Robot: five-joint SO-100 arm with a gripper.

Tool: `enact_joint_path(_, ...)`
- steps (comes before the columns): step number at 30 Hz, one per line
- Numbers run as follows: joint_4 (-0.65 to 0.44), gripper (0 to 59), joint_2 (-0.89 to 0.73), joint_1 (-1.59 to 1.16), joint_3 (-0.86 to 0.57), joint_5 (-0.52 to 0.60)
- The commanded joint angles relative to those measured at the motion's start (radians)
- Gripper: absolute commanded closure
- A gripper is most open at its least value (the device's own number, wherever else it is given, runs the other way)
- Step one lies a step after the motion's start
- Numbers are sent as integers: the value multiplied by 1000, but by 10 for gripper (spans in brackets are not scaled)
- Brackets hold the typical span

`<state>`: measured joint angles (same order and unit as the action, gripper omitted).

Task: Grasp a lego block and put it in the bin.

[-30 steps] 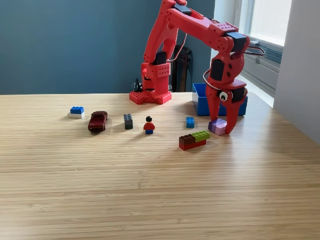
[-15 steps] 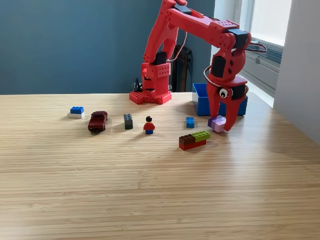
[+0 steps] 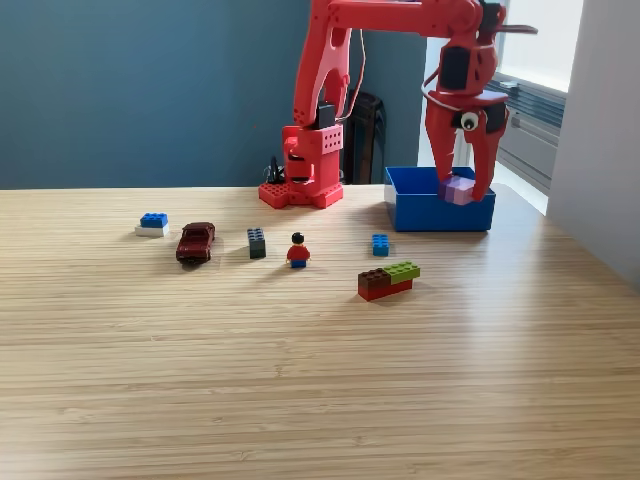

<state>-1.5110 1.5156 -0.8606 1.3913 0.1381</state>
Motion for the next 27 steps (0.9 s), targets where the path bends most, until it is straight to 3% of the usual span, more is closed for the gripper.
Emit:
enact_joint_path(1,-20,586,239,-126,46,-5)
enact_joint_path(15,-23,581,264,-374,107,8)
enact_joint_path(17,-25,490,264,-373,118,-14)
enact_joint_path(18,-26,410,264,-373,127,-21)
enact_joint_path(20,-26,331,264,-368,143,-29)
enact_joint_path(23,-26,307,264,-364,160,-31)
enact_joint_path(27,-25,318,264,-354,155,-25)
